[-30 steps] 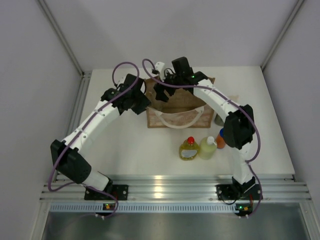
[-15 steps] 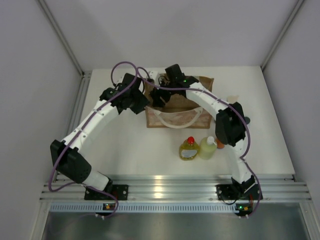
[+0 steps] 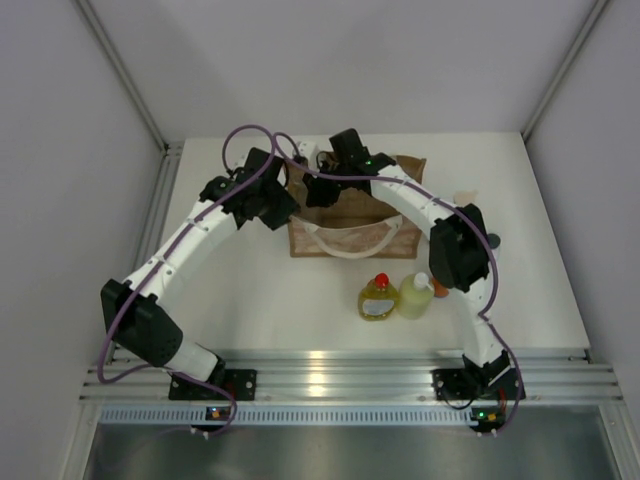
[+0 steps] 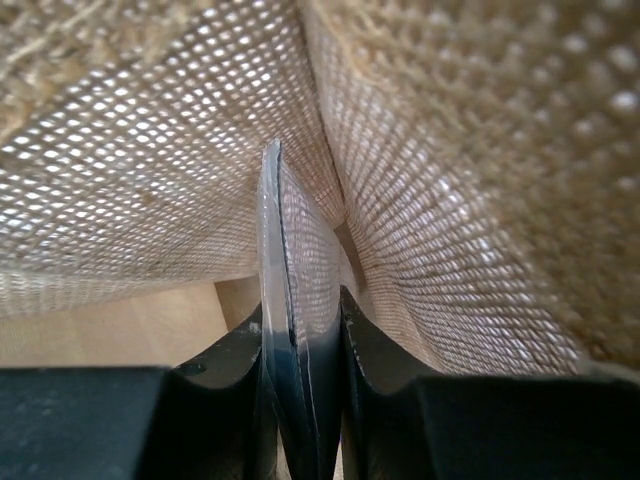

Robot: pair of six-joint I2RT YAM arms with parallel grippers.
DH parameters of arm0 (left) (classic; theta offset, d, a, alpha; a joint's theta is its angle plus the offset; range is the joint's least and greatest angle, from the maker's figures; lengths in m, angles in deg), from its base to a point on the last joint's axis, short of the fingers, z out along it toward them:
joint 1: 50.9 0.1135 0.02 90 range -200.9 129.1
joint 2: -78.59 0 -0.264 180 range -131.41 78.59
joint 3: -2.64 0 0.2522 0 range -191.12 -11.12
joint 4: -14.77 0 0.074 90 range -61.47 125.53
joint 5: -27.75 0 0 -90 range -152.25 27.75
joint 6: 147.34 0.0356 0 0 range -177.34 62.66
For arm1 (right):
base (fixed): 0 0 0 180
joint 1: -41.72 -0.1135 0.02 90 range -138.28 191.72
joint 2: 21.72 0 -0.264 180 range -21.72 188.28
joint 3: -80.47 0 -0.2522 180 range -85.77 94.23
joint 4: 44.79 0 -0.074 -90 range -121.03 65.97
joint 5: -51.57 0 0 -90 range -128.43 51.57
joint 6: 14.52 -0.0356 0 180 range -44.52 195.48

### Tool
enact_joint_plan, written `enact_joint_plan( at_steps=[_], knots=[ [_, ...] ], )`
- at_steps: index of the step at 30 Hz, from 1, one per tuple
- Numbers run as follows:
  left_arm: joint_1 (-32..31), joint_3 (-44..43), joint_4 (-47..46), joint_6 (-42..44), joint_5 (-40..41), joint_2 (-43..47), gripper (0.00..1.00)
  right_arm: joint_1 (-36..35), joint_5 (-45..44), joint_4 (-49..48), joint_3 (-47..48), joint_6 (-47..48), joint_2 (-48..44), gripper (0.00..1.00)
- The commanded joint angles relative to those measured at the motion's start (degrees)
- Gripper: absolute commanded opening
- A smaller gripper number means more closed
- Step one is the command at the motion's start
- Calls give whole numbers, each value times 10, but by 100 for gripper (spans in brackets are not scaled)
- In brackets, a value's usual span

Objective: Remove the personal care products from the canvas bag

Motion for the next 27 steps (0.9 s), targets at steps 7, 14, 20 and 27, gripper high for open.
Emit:
enact_joint_plan(
  at_steps=[7, 14, 20, 27],
  knots=[
    [12, 20, 6, -3, -3, 19, 41, 2, 3, -110, -13, -117, -69, 0],
    [17, 25, 6, -8, -4, 22, 41, 4, -14, -118, -19, -144, -116, 0],
    [18, 28, 6, -11, -10, 22, 44, 6, -31, -118, -28, -145, -154, 0],
    [18, 20, 7, -6, -12, 27, 58, 19, -41, -116, -41, -167, -207, 0]
  ],
)
